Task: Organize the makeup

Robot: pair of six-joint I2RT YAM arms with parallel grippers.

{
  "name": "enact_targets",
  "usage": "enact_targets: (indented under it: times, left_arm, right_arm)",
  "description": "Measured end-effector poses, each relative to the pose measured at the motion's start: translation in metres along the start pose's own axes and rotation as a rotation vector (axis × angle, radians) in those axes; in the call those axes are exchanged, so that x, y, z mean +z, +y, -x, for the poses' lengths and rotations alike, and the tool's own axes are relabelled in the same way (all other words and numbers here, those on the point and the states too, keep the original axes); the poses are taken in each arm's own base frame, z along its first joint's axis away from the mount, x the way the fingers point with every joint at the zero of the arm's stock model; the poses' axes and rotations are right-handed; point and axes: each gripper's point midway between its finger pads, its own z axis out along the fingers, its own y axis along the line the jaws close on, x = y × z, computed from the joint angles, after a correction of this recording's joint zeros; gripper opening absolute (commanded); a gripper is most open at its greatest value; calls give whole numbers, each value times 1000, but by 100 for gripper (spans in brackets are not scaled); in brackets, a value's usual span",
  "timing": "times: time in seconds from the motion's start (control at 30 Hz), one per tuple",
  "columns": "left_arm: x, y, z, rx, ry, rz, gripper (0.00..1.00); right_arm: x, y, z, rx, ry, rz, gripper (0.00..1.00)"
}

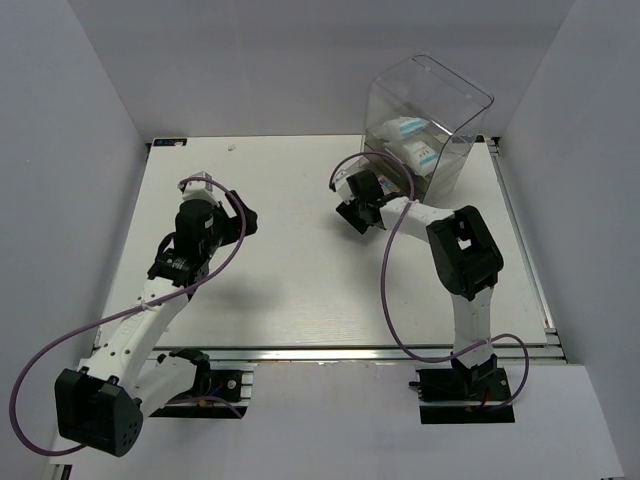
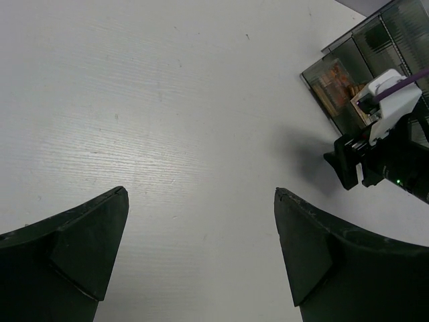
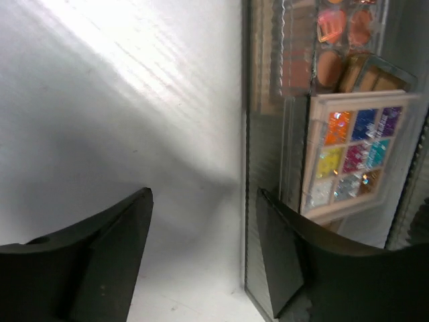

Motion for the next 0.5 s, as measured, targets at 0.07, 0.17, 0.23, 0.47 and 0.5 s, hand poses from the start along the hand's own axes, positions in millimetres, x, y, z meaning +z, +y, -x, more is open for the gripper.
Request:
enact_targets:
  times: [0.07,0.17,0.23,0.47,0.5]
  left_arm:
    - [0,1,0,0,0,6,98]
    - [0,3,-2,0,6,14,98]
    - [-1,3,-3,-3,10,15,98]
    - [-2,3,-2,-10,9,16,98]
    - [-3,3,-2,-10,8,16,98]
  right_arm:
    - [1,-4,1,-3,-1,-20,74]
    - [2,-11,-1,6,1,-35,55]
    - [3,-16,-3,6,3,-48,18]
    - [8,-28,-1,50,-6,-49,38]
    - [9,-30,1,54,-9,-55,48]
